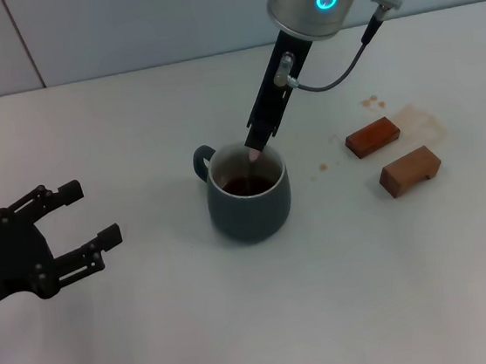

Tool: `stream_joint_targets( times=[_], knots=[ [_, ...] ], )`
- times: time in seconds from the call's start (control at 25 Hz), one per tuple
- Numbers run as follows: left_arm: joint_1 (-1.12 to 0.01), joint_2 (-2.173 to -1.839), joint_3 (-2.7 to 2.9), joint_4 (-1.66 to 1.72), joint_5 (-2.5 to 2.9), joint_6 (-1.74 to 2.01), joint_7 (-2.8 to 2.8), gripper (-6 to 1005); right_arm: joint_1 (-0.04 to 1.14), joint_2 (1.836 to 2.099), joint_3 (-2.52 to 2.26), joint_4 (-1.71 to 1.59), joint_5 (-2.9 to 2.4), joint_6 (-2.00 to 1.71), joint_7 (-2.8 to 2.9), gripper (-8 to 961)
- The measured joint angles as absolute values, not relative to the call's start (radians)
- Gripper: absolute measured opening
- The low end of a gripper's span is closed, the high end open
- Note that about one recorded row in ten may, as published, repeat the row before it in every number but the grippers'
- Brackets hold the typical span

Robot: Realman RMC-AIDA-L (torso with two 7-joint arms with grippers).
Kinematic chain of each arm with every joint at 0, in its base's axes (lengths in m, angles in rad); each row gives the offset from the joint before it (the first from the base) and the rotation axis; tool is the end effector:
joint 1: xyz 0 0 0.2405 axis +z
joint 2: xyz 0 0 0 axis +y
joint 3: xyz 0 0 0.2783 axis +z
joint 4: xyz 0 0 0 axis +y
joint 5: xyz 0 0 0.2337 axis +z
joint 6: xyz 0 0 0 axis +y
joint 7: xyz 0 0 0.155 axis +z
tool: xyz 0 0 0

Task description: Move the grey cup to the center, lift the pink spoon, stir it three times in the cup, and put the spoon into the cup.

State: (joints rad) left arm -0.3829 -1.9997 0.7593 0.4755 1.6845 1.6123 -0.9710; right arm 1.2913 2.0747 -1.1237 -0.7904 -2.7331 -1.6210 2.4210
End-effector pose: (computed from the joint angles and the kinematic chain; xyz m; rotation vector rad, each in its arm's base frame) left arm -0.3314 0.3194 -0.0006 -2.5351 -0.3541 -0.8753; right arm 0.0481 0.4619 -0.0450 -2.7909 0.6048 -0.6969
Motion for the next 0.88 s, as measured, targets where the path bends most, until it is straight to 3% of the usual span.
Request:
stream_joint_targets(
  times=[0.16, 0.52, 0.6, 0.72, 0.88],
  knots=[
    [-0.383, -1.998, 0.759, 0.476, 1.682, 1.612, -0.973, 831, 1.291, 2.075, -1.127, -0.790, -2.733, -1.616, 2.423, 119],
    [-0.385, -1.996, 0.759, 0.475, 1.681, 1.613, -0.974, 830, 1.265, 2.078, -1.125, -0.815, -2.731, -1.586, 2.423, 219],
    [-0.386, -1.996, 0.759, 0.475, 1.681, 1.613, -0.974, 830, 1.242, 2.081, -1.124, -0.851, -2.714, -1.580, 2.423, 279],
    [-0.388, -1.994, 0.759, 0.475, 1.681, 1.615, -0.975, 830, 1.164, 2.081, -1.127, -0.953, -2.629, -1.561, 2.418, 369],
    [-0.389, -1.994, 0.759, 0.475, 1.681, 1.617, -0.978, 829, 0.954, 2.078, -1.119, -1.186, -2.404, -1.509, 2.340, 368]
  ],
)
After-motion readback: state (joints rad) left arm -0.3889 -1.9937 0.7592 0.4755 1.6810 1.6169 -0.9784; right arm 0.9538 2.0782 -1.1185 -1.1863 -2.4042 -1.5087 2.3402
